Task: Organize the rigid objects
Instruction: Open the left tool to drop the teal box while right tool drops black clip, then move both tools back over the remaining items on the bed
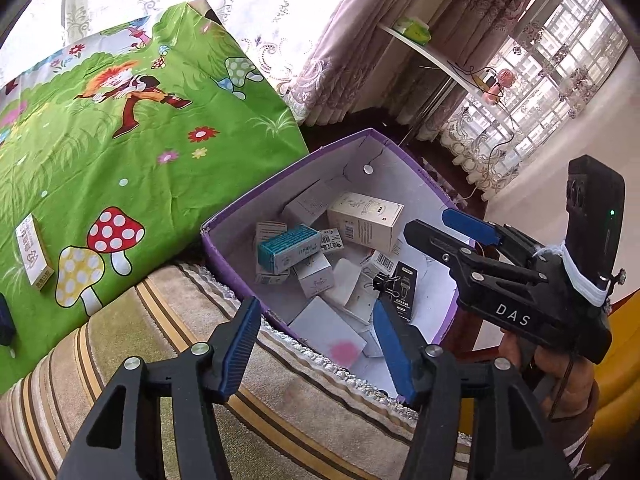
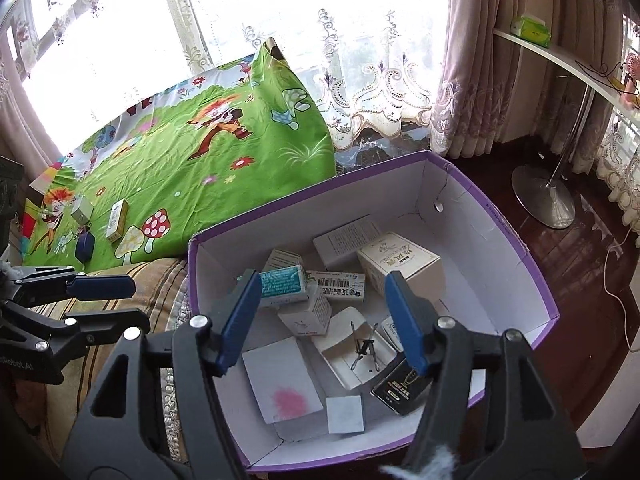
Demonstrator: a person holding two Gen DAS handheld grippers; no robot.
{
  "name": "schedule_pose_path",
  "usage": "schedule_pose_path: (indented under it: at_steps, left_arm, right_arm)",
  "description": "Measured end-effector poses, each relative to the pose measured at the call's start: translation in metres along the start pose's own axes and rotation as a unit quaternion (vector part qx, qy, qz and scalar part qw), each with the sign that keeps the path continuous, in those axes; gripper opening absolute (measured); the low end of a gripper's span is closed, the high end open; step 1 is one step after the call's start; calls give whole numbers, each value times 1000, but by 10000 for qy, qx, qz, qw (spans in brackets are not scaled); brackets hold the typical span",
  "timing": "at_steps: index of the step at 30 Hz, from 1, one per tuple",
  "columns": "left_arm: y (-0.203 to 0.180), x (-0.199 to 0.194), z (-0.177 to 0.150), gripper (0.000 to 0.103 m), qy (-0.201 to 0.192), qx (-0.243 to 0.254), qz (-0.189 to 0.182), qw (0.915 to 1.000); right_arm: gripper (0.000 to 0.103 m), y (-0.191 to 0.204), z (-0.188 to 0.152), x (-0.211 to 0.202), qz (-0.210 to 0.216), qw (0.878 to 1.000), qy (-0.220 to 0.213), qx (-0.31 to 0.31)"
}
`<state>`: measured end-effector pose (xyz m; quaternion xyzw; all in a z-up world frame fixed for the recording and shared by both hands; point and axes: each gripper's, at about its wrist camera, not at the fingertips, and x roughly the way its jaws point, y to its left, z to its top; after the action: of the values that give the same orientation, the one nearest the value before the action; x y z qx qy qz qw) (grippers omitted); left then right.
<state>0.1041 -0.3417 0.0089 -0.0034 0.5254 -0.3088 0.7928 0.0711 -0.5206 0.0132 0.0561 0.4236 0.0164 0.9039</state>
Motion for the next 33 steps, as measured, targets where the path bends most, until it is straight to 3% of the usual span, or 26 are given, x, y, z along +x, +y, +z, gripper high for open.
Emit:
schedule_pose_path:
  at_steps: [5, 9, 12, 16, 19, 21, 24, 29, 33]
  left_arm:
    - [-8, -16, 1, 62, -431, 336, 515, 9972]
    - [-5, -34, 5, 65, -843, 368, 1144, 9892]
    - [0, -48, 4, 72, -1218, 448, 1374, 9820]
    - [1, -68, 0, 78, -1754, 869, 1746, 9650]
    - [4, -84, -4, 85, -2206, 1030, 2146, 9459]
    - [11, -92, -3, 87, -2365, 1022, 2273, 9391]
    - [27, -101, -5, 87, -2423, 873, 2200, 9409]
    - [57, -108, -8, 87, -2284, 722, 2158, 9466]
    - [78, -111, -11, 87, -2115, 536, 2349, 9472]
  right_arm:
    - [79, 8, 4, -7, -21, 9999, -136, -88]
    - [87, 20, 7, -16, -120, 9989, -368, -276]
    - [94, 31, 12, -31, -302, 9955, -742, -498]
    - [102, 42, 22, -50, -543, 9899, -1208, -506]
    - [103, 53, 29, -55, -812, 9872, -1292, -470]
    - [103, 63, 30, -57, -839, 9851, -1370, -607]
    - [103, 79, 31, -61, -712, 9821, -1544, -809]
    - [103, 103, 40, -58, 65, 9865, -1442, -776]
    - [103, 134, 44, -50, 359, 9854, -1340, -988]
